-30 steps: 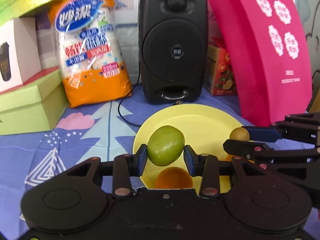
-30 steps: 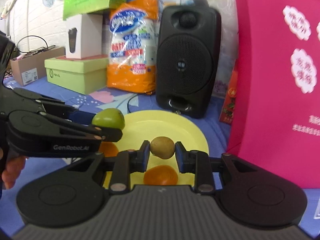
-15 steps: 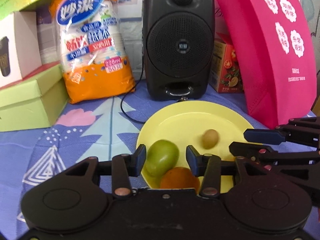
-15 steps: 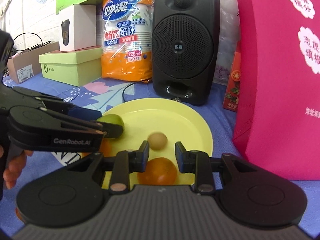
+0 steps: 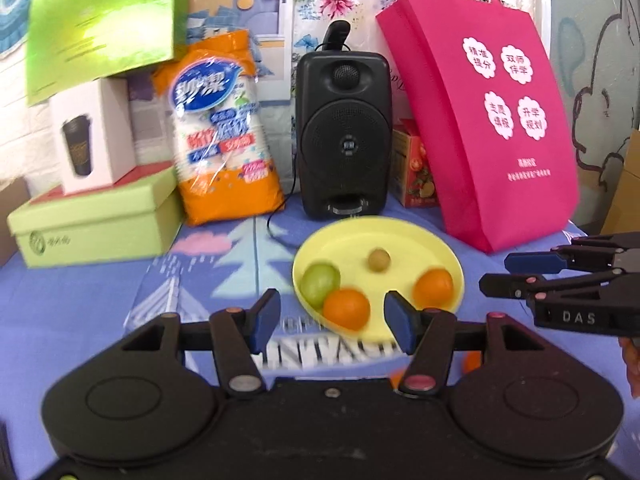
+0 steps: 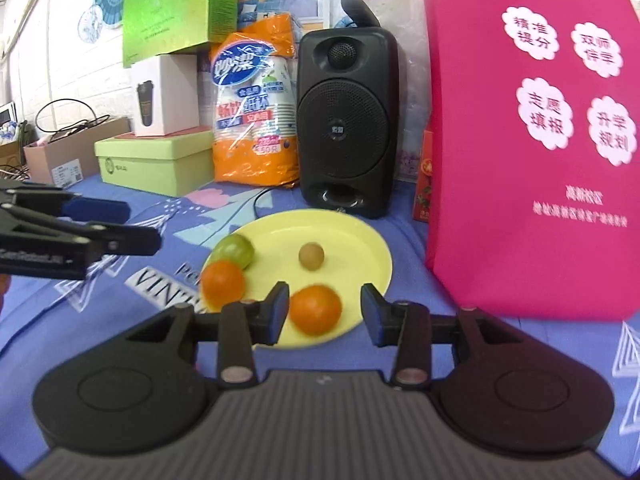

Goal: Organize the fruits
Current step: 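Return both tools to the fruit cluster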

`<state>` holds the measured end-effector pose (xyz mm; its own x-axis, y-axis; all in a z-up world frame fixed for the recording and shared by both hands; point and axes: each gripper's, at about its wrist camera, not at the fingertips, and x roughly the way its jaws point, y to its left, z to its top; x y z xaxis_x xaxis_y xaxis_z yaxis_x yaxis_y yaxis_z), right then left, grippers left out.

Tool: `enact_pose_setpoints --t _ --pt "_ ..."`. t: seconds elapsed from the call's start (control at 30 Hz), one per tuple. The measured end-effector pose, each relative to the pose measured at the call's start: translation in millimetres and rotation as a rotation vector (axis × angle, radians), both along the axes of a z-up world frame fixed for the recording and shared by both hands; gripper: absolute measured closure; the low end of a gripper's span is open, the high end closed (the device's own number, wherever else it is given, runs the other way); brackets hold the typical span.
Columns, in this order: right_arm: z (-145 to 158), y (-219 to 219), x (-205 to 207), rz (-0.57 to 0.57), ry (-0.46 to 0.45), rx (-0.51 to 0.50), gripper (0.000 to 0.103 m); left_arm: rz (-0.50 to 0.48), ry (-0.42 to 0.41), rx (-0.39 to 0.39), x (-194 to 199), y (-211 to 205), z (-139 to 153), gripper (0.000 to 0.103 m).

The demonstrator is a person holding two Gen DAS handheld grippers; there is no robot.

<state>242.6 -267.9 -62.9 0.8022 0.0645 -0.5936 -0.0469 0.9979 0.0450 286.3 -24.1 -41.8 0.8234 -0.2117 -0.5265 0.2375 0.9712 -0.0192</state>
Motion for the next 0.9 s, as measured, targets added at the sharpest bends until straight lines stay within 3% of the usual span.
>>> enact_pose_setpoints --t 0.17,0.43,0.67,0.9 --pt "-5.4 12.6 -37.1 -0.001 0.011 0.023 0.061 0.028 0.038 -0.05 -50.1 9.7 -11.0 0.045" --pt "-23.9 30.6 -80.5 0.021 0.07 0.025 0.057 0.053 0.106 -0.049 -96.4 16.8 -41.3 0.045" --pt "-44.4 38.9 -96.6 0.029 0.125 0.011 0.054 0.032 0.133 -0.033 -101.4 8.3 -58.1 0.047" --pt "-47.9 43.7 -95.8 0.027 0.117 -0.023 0.039 0.042 0.146 -0.021 -84.9 2.7 -67.7 0.051"
